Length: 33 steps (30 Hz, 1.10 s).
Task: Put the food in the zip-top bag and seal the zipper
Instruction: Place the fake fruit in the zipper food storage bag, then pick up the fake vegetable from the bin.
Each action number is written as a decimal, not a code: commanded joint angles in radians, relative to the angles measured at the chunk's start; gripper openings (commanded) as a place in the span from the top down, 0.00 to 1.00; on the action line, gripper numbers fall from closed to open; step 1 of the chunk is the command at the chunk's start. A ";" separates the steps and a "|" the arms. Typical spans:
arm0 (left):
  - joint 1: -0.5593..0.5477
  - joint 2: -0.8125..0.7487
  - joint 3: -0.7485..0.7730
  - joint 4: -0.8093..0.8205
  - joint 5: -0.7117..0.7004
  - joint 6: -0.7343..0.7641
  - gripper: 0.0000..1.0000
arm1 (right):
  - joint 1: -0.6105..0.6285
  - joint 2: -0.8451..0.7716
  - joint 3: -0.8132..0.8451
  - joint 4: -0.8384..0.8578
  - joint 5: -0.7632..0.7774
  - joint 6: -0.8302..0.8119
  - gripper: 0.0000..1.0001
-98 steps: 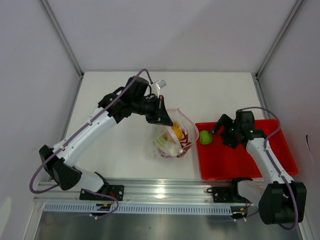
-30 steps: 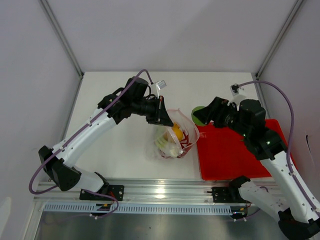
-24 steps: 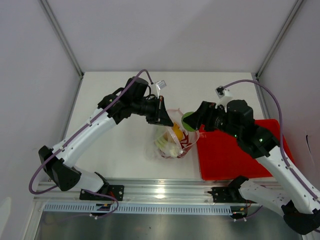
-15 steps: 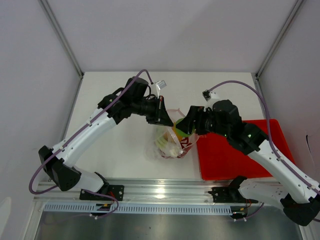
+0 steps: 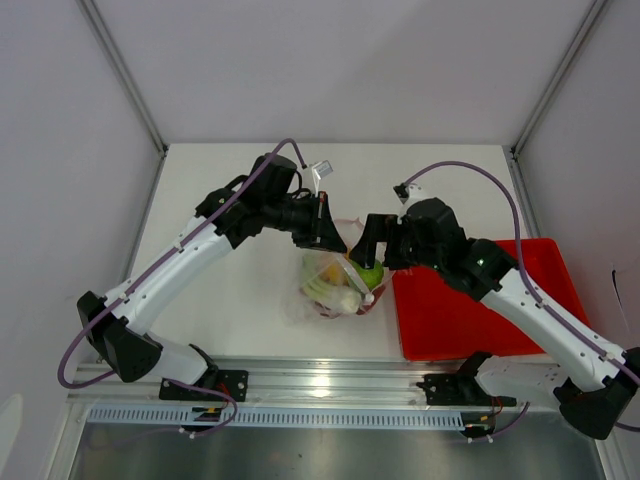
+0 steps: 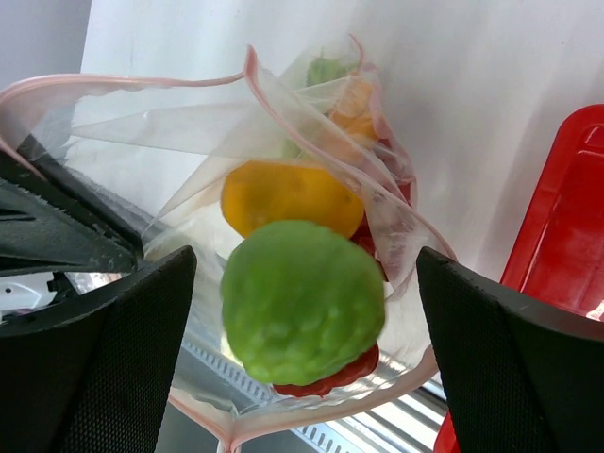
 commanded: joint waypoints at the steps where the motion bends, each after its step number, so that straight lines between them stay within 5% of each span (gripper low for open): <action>1: 0.002 -0.036 0.023 0.057 0.048 -0.014 1.00 | 0.005 0.012 0.057 -0.011 0.035 -0.017 0.01; 18: 0.004 -0.041 0.037 0.046 0.050 -0.003 0.99 | -0.038 -0.040 0.153 -0.112 0.184 -0.001 0.01; 22: 0.002 -0.040 0.032 0.048 0.052 -0.005 1.00 | -0.156 -0.087 0.133 -0.153 0.204 0.030 0.01; 33: 0.004 -0.047 0.020 0.057 0.055 -0.002 0.99 | -0.781 -0.170 -0.050 -0.207 0.198 0.047 0.01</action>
